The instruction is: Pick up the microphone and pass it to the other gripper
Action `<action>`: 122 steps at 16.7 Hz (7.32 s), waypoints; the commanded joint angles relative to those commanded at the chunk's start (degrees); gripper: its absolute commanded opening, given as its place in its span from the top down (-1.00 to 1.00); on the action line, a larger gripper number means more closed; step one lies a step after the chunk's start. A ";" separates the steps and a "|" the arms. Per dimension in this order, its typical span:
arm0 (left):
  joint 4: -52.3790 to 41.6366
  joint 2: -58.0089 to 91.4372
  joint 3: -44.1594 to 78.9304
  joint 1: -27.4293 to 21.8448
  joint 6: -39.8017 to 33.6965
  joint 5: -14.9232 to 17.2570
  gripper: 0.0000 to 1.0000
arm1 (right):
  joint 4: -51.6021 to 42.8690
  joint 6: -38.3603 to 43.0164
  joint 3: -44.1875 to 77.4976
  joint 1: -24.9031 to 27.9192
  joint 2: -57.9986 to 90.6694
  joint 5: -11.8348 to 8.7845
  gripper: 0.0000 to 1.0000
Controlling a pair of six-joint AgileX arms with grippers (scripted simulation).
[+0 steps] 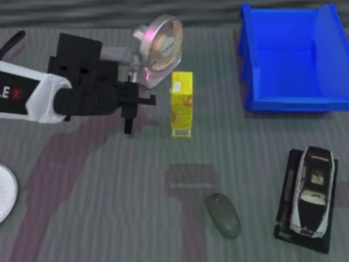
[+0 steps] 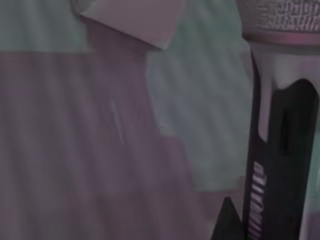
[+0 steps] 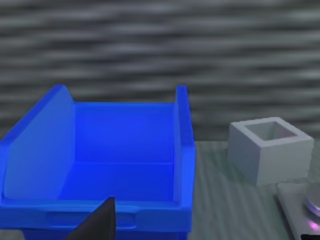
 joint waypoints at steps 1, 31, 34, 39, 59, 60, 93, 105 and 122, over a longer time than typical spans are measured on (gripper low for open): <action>5.54 -1.12 -1.61 0.19 1.02 1.87 1.00 | 0.00 0.00 0.00 0.00 0.00 0.00 -1.00; 40.04 -25.24 -15.17 -17.30 8.73 -4.30 1.00 | 0.00 0.00 0.00 0.00 0.00 0.00 -1.00; 40.12 -25.07 -14.95 -17.11 8.77 -4.14 1.00 | 0.00 0.00 0.00 0.00 0.00 0.00 -1.00; 40.04 -25.24 -15.17 -17.30 8.73 -4.30 1.00 | 0.00 0.00 0.00 0.00 0.00 0.00 -1.00; 40.04 -25.24 -15.17 -17.30 8.73 -4.30 1.00 | 18.12 -0.42 41.73 36.74 61.88 0.42 -1.00; 40.04 -25.24 -15.17 -17.30 8.73 -4.30 1.00 | 18.73 -0.41 43.12 38.00 63.95 0.38 -1.00; 40.04 -25.24 -15.17 -17.30 8.73 -4.30 1.00 | 25.41 -0.30 62.40 39.43 89.84 0.46 0.51; 40.04 -25.24 -15.17 -17.30 8.73 -4.30 1.00 | 25.41 -0.30 62.40 39.43 89.84 0.46 1.00; 40.04 -25.24 -15.17 -17.30 8.73 -4.30 -1.00 | 25.41 -0.30 62.40 39.43 89.84 0.46 1.00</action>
